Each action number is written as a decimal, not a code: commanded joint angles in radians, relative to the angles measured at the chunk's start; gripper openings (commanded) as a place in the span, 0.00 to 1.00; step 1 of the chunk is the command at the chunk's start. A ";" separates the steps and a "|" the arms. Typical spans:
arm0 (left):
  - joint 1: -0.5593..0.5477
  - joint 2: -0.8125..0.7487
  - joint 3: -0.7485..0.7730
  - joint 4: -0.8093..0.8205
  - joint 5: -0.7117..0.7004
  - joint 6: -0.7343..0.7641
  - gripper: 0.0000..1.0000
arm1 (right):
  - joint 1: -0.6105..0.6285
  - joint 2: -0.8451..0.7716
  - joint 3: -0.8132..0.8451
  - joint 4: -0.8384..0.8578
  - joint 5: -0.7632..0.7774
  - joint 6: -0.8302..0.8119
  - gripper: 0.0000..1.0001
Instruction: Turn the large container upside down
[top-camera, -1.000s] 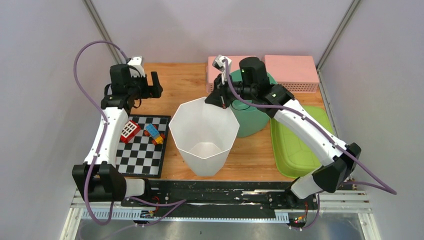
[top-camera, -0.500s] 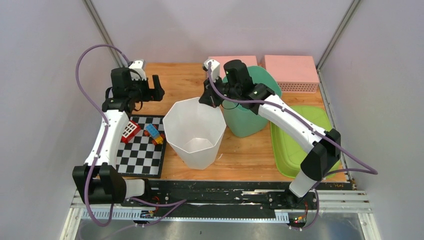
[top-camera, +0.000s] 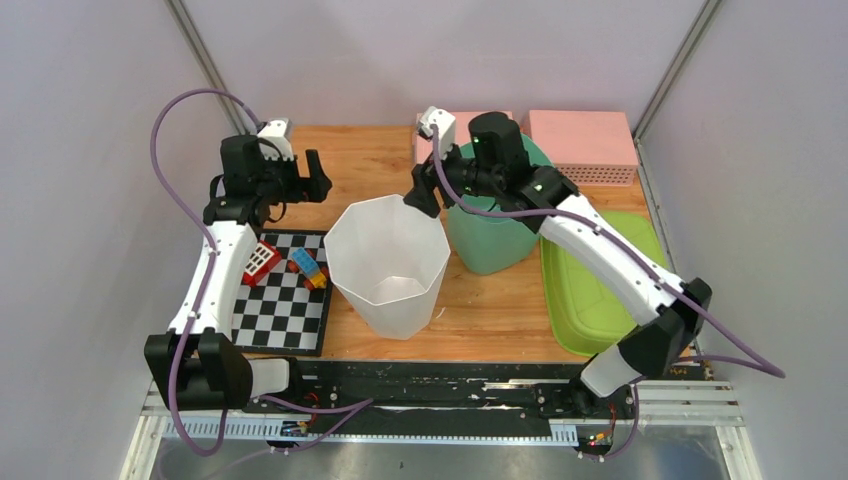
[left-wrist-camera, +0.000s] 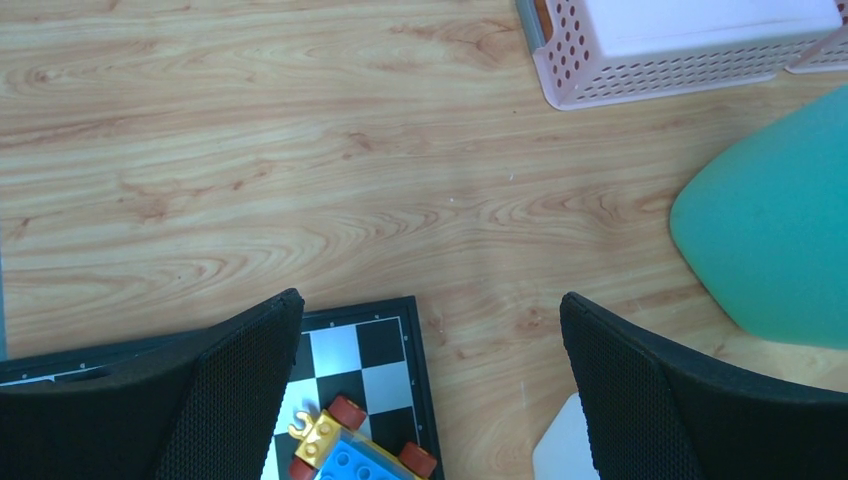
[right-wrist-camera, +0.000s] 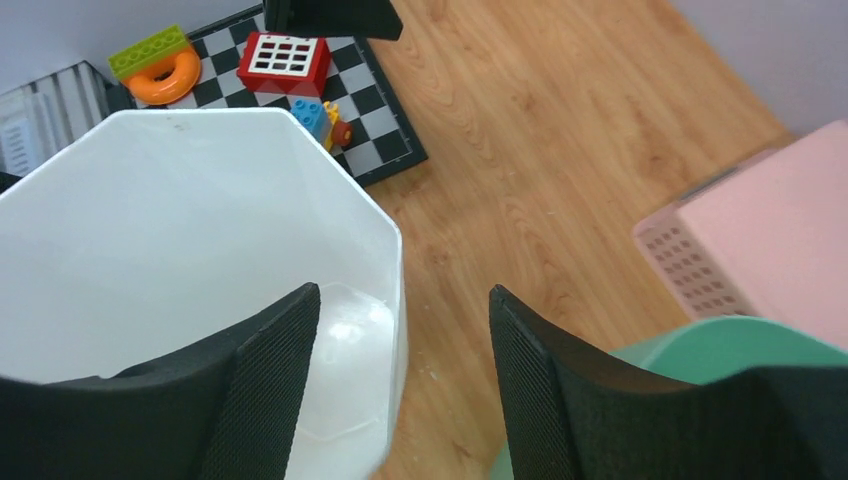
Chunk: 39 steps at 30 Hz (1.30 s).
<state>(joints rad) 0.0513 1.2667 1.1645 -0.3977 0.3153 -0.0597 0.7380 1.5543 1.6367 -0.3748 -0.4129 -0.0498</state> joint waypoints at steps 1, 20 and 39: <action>0.010 -0.024 0.029 0.024 0.040 0.008 1.00 | 0.003 -0.126 0.049 -0.093 0.107 -0.137 0.68; -0.021 0.092 0.334 -0.167 0.116 0.096 1.00 | -0.176 -0.315 -0.125 -0.359 0.271 -0.361 0.79; -0.041 -0.111 0.130 -0.422 0.015 0.359 1.00 | -0.116 -0.428 -0.110 -0.307 -0.421 -0.264 0.70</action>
<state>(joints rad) 0.0154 1.1767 1.3609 -0.7731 0.3424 0.2371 0.5819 1.0916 1.5276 -0.7429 -0.6968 -0.3927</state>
